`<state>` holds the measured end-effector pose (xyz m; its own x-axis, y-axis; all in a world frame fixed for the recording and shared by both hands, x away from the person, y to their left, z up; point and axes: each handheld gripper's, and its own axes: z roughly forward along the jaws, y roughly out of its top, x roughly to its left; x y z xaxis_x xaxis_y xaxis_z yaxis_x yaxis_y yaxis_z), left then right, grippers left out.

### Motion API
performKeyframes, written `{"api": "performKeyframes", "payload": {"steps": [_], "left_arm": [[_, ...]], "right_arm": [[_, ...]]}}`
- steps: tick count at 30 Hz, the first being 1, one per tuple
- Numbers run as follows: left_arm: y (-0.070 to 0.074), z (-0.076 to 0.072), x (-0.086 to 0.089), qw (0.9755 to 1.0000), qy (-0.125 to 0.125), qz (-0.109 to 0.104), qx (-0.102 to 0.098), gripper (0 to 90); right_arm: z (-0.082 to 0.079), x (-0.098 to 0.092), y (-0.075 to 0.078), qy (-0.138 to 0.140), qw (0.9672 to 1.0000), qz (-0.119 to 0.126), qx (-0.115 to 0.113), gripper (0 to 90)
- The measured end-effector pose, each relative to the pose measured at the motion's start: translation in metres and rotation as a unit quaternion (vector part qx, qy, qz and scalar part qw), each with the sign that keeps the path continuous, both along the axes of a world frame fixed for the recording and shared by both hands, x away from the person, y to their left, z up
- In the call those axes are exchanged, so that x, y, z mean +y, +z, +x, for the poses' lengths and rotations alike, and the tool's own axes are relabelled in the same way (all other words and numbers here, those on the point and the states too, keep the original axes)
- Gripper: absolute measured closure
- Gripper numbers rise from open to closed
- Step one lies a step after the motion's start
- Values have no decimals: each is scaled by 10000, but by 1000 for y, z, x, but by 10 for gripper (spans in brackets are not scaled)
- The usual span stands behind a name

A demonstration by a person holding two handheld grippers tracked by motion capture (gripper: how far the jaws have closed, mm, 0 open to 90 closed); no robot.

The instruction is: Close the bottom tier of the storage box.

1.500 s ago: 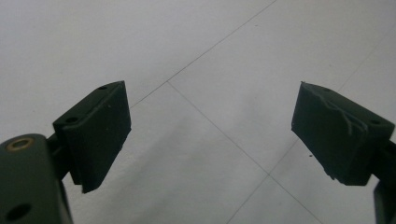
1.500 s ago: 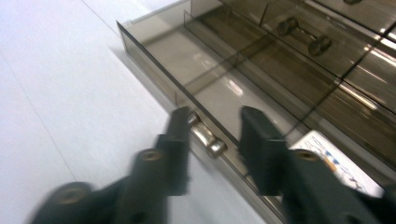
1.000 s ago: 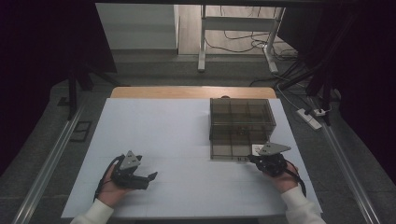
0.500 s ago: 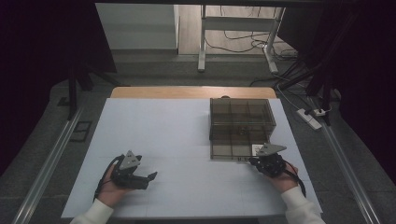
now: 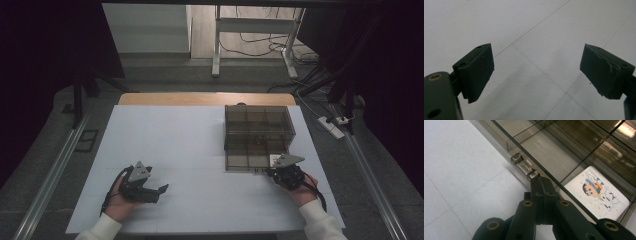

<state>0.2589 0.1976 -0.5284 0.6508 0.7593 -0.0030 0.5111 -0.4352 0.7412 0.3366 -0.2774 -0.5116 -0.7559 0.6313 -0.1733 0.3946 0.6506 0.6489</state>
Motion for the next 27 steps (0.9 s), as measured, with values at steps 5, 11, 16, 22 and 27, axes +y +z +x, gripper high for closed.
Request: {"api": "performKeyframes", "payload": {"steps": [5, 11, 16, 22, 27], "left_arm": [[0, 0, 0, 10000, -1, 6, 2, 124], [0, 0, 0, 10000, 1, 13, 1, 124], [-1, 0, -1, 10000, -4, 17, 1, 124], [-1, 0, -1, 10000, -2, 22, -2, 124], [-1, 1, -1, 10000, -1, 31, 3, 124]], "right_arm": [[0, 1, 0, -24, 10000, -31, -39, 891], [1, 2, -1, -28, 9999, -40, -88, 892], [2, 2, -1, -33, 9999, -55, -137, 891], [3, 3, -2, -30, 9998, -62, -207, 891], [4, 4, -1, -37, 9996, -74, -257, 892]]}}
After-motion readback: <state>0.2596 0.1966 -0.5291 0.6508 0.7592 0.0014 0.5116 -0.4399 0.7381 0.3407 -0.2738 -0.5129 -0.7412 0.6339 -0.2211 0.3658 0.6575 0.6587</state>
